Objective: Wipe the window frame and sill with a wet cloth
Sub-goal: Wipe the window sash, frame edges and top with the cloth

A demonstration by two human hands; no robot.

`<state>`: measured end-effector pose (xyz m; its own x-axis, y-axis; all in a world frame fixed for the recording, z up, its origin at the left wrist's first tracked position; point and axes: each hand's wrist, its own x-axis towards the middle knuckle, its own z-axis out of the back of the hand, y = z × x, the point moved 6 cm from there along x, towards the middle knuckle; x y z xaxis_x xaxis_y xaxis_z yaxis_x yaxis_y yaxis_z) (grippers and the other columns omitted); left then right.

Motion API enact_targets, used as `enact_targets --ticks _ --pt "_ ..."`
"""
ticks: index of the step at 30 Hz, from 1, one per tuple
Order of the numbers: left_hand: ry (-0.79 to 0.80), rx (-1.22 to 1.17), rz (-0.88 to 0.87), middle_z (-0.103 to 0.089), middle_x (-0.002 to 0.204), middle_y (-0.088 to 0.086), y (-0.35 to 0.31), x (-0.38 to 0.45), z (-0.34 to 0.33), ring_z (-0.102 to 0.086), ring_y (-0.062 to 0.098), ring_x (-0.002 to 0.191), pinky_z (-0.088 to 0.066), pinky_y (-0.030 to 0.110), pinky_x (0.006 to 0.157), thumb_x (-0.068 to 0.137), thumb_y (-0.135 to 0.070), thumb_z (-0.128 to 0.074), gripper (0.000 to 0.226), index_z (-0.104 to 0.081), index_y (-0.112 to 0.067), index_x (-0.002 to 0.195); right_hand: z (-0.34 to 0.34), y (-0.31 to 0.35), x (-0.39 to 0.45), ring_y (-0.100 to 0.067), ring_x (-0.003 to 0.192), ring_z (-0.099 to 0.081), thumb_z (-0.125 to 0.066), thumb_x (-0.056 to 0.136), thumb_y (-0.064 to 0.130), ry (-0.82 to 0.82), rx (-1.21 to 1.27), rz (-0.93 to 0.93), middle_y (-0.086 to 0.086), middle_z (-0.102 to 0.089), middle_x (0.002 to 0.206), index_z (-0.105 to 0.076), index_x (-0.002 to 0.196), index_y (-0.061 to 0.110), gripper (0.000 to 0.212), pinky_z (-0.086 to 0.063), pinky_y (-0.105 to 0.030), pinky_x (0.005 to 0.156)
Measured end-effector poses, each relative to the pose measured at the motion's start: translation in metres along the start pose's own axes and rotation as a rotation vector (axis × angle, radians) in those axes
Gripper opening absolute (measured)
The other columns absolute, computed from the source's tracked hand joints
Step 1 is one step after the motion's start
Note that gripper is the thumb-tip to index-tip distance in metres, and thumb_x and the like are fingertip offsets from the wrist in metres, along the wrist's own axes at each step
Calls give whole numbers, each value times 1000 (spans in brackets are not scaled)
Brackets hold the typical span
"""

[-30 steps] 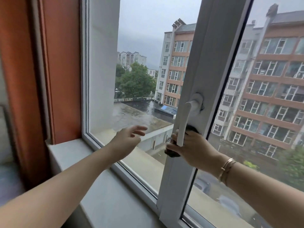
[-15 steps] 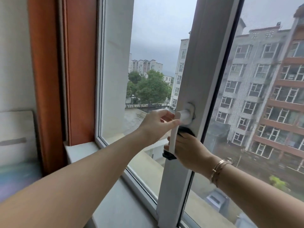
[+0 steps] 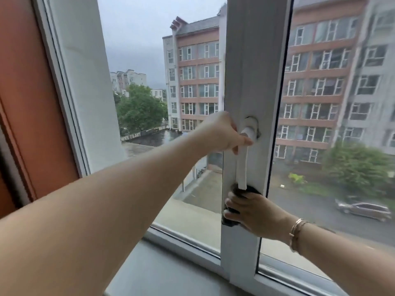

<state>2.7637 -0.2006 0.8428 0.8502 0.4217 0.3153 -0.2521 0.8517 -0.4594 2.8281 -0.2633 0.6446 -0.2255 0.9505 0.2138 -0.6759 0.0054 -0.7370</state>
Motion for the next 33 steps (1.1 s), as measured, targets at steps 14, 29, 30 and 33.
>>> enact_targets --ticks 14,29,30,33 --pt "137 -253 -201 -53 42 -4 16 15 -7 -27 5 33 -28 16 39 73 -49 -73 37 -75 -13 64 29 -37 17 -27 109 -54 -58 84 14 -57 -188 -57 -4 -56 105 -52 107 16 23 -29 -45 108" --pt "128 -314 -214 -75 78 -3 32 -7 -1 -66 33 86 -54 42 84 78 -36 -71 22 -75 -15 81 16 -33 18 -25 98 -55 -52 84 15 -71 -163 143 0 -58 97 -55 98 20 16 -26 -44 107" --pt "129 -311 -207 -75 79 -4 42 -10 1 -67 31 87 -55 41 84 80 -33 -70 21 -75 -13 83 16 -31 19 -25 100 -55 -52 83 14 -74 -168 134 0 -57 100 -55 102 22 21 -26 -44 106" --pt "134 -282 -190 -75 79 -6 78 -16 9 -66 36 87 -52 47 87 82 -31 -69 19 -75 -13 86 24 -32 22 -26 107 -53 -51 81 7 -102 -171 74 -1 -56 109 -52 110 24 34 -36 -42 97"
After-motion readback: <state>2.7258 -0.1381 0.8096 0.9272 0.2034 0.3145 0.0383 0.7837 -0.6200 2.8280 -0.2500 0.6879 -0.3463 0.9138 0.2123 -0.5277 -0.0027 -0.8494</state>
